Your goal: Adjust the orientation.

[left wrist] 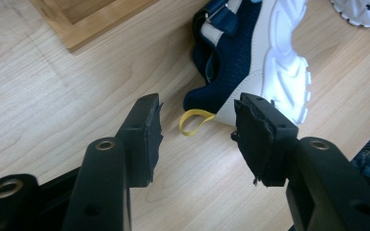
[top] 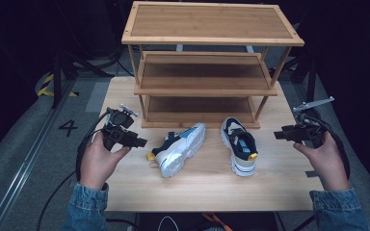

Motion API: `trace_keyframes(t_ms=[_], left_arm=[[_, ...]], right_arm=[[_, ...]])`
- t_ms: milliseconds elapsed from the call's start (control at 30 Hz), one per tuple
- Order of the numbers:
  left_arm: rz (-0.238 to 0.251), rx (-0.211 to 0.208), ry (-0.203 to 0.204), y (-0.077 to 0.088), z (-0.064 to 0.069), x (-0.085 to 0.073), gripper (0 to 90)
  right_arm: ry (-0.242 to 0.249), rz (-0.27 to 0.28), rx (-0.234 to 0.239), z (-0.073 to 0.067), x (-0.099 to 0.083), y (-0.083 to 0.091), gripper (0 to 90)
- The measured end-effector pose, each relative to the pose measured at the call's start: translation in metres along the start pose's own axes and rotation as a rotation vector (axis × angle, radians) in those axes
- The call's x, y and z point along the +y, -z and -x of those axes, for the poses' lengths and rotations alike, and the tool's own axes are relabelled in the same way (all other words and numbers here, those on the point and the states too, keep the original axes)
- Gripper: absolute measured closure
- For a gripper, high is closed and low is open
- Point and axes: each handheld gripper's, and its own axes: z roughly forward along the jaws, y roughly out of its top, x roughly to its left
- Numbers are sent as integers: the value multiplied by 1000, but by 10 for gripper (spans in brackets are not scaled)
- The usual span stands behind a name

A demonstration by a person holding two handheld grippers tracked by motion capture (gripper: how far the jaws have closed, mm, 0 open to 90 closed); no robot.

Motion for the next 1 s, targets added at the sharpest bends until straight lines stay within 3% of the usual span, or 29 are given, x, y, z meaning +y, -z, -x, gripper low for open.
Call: trace_keyframes(t_ms=[167,233,333,533,667,1000], left_arm=[[-36,-5,-6,-9,4,2,672],[-56,-6,-38,-15,7,4,748],[-82,-5,-52,-21,10,5,811],[-95,-35,-72,-29,15,8,856],[-94,-61,-110,-34,27,12,888],[-105,-109,-161,-49,46,19,890]], right_arm=[[0,-2,4,-1,-1,-1,534],[0,1,4,-1,-1,-1,534],[1,1,3,0,-1,0,534],[2,-1,6,-1,-1,-1,534],[4,-6,7,-2,0,-3,534],[11,-17,9,-3,0,-6,532]])
